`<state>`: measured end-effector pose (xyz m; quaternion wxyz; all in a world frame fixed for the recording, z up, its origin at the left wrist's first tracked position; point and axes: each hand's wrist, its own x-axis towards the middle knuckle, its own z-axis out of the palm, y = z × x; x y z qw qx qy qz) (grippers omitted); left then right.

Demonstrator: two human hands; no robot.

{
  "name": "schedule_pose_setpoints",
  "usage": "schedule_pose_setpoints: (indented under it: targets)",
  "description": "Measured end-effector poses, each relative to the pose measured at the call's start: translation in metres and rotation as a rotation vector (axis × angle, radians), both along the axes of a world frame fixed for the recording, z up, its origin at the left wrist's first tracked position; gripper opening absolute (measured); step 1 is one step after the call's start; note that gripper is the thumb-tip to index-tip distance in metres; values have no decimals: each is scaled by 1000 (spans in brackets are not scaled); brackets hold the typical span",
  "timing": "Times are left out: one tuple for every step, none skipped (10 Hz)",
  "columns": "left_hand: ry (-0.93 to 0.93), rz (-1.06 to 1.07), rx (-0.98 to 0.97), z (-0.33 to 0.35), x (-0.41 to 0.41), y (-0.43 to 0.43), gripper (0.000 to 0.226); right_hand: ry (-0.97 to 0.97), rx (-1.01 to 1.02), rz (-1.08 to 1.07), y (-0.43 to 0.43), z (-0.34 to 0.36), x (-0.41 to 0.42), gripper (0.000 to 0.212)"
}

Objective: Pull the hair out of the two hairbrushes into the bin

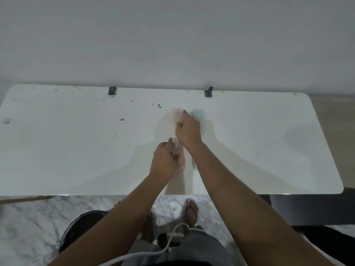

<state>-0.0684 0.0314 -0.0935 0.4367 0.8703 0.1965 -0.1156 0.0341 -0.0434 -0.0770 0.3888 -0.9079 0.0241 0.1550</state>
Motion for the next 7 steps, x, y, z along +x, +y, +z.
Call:
schedule_pose_setpoints:
  targets:
    - [-54, -51, 97, 2, 2, -5, 37, -14, 10, -15, -1, 1, 4, 50]
    - [-143, -84, 185, -3, 2, -7, 17, -25, 13, -27, -2, -1, 7, 49]
    - [-147, -55, 189, -6, 5, -6, 9, -27, 0, -25, -4, -2, 10, 43]
    - [-172, -34, 193, -12, 7, -6, 11, -43, -18, -6, -4, -3, 12, 40]
    - [-148, -21, 176, -14, 7, -7, 9, -36, -28, 17, -7, 4, 13, 45]
    - [-134, -11, 107, -11, 8, -4, 12, -56, 15, 33, -11, 6, 12, 48]
    - [-2, 87, 34, 8, -3, 3, 37, -56, 150, -40, -21, 10, 4, 50]
